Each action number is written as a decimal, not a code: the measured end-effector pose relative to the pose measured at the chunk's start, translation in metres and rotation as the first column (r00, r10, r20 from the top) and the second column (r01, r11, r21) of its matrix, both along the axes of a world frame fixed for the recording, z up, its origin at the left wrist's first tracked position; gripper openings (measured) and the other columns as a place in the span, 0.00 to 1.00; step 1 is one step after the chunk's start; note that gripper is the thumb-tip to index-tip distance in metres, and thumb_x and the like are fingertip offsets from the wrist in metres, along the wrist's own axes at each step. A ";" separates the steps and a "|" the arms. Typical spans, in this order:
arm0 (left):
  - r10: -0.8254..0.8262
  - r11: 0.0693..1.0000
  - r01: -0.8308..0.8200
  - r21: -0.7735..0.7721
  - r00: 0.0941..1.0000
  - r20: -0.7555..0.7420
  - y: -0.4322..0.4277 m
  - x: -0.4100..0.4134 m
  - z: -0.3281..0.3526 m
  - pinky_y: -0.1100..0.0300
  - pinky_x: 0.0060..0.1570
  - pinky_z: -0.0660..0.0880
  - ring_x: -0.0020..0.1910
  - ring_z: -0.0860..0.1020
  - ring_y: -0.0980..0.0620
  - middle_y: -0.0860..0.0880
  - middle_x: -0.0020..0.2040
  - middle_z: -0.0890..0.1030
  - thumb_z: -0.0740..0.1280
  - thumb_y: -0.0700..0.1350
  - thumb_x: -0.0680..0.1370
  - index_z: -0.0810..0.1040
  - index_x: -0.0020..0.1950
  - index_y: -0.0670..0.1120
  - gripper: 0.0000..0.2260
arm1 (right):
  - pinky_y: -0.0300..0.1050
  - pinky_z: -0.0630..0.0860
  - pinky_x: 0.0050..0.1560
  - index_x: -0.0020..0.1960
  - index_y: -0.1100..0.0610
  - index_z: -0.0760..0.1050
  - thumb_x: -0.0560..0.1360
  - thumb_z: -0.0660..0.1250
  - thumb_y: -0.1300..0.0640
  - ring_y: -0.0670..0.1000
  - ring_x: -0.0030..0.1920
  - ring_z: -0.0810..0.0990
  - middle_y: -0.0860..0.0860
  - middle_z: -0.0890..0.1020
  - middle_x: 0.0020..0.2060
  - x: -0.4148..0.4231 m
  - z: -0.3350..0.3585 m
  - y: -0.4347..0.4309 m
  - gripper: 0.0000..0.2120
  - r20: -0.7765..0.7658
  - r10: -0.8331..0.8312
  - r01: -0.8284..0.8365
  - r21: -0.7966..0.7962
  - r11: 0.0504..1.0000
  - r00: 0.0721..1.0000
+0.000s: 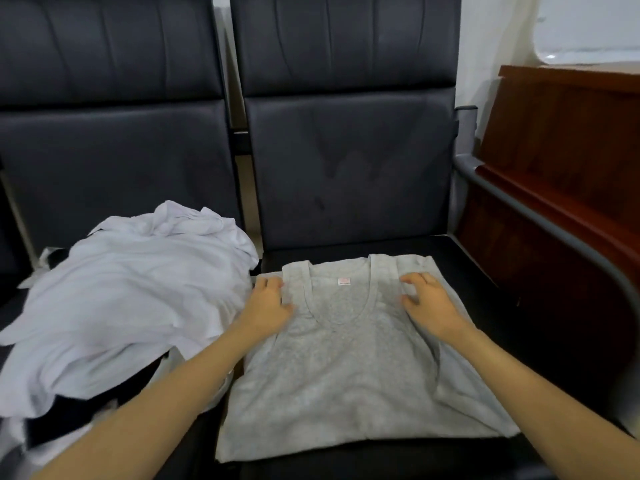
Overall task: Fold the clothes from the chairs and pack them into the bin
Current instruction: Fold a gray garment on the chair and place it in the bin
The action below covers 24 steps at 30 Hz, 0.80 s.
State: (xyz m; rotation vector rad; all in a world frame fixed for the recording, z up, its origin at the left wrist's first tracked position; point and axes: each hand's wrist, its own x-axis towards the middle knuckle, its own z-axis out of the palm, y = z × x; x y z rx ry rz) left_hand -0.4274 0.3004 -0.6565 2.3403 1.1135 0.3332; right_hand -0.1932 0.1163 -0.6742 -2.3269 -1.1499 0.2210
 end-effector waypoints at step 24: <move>0.241 0.942 -0.127 -0.311 0.900 0.363 -0.124 -0.130 -0.007 0.69 0.40 0.70 0.43 0.73 0.58 0.47 0.52 0.74 0.65 0.30 0.74 0.76 0.56 0.46 0.15 | 0.45 0.71 0.36 0.47 0.60 0.72 0.80 0.61 0.58 0.54 0.39 0.76 0.55 0.77 0.39 -0.080 -0.002 -0.178 0.05 -0.137 -0.220 0.240 0.149 0.959 0.966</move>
